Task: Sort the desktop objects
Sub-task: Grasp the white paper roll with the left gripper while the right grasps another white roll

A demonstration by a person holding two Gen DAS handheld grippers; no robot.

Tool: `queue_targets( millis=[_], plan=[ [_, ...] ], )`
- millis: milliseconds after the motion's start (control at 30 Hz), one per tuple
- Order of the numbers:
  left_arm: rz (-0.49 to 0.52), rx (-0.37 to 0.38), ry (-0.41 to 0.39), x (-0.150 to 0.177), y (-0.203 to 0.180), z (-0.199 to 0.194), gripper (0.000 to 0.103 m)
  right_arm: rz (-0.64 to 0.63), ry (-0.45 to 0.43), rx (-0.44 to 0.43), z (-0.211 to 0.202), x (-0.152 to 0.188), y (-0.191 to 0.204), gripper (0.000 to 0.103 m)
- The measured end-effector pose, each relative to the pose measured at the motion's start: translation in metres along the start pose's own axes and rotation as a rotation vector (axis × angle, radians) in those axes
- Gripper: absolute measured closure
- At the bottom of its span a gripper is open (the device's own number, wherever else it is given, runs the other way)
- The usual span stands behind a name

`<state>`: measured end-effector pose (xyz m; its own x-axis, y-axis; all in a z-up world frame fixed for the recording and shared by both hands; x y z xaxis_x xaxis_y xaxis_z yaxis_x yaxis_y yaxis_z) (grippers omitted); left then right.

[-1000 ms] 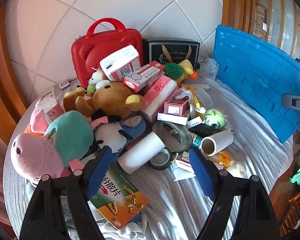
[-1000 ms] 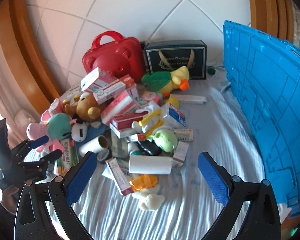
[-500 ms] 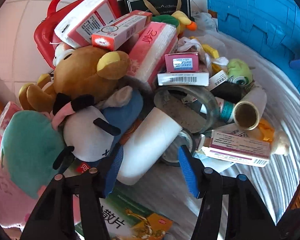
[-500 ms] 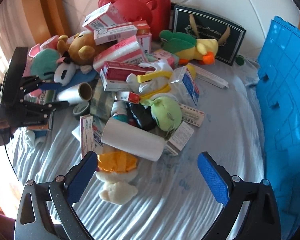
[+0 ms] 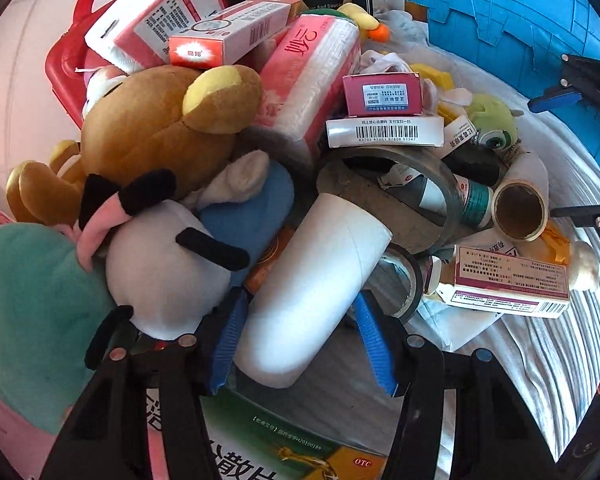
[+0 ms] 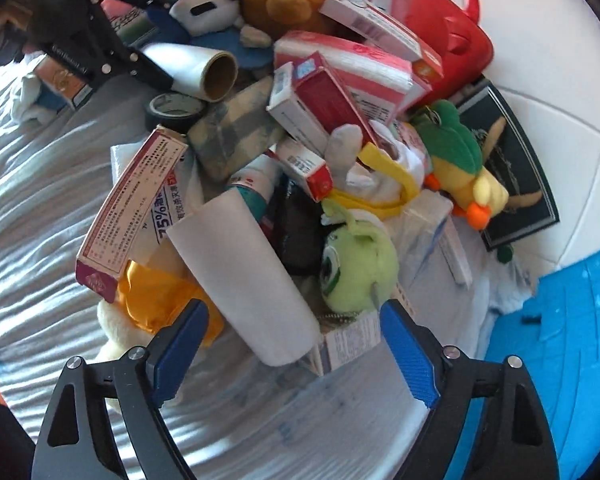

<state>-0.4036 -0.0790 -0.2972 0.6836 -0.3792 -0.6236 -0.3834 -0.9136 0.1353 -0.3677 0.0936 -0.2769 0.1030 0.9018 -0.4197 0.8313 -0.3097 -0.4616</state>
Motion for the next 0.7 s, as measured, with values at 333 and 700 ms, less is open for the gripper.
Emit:
queue_targets(
  millis=[333,700],
  plan=[
    [-0.050,0.028,0.008,-0.006,-0.003,0.005,0.049,0.094,0.076,-0.078,0.038,-0.022,0.003,0.053],
    [-0.148,0.073,-0.082,-0.006,-0.015,-0.025,0.057,0.622,0.022,-0.145,0.002,0.009,-0.044,0.056]
  ],
)
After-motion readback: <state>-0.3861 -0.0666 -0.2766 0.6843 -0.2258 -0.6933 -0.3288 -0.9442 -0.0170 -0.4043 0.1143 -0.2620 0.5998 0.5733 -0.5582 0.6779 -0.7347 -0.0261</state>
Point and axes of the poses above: each gripper's, at about its wrist camera, not at the fingertips, and z roughly the way its jaws point, y to its left, x to its underside, the point moved 1 cm from there along z, roughly the way its jaws point, and after that the axes turned 9 degrees about -y, right-handed, at the moved point
